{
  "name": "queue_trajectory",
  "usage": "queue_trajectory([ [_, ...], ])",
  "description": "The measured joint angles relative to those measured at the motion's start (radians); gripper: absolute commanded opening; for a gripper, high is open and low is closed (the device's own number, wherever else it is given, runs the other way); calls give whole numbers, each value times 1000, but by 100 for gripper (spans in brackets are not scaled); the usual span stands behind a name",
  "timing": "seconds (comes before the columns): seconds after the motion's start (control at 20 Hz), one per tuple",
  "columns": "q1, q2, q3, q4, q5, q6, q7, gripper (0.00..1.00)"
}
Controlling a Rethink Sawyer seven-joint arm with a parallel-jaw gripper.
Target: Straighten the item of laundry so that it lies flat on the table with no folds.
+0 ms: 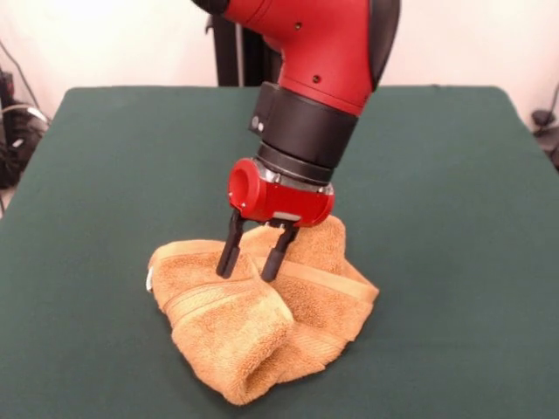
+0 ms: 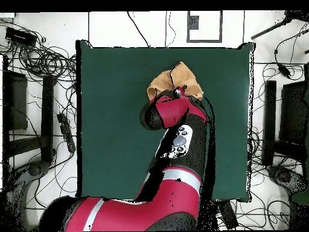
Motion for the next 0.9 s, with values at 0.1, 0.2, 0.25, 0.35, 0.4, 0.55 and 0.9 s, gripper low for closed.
queue_trajectory([
  [0.1,-3,-1,4,0,0,0,0,100],
  [0.2,-17,-3,16,0,1,0,0,100],
  [0.25,-26,-5,25,0,4,0,0,100],
  [0.35,-45,-8,42,0,10,0,0,100],
  [0.4,-50,-9,47,0,11,0,0,100],
  [0.55,-72,-13,66,1,19,0,0,100],
  [0.9,-76,-29,71,4,26,0,0,100],
])
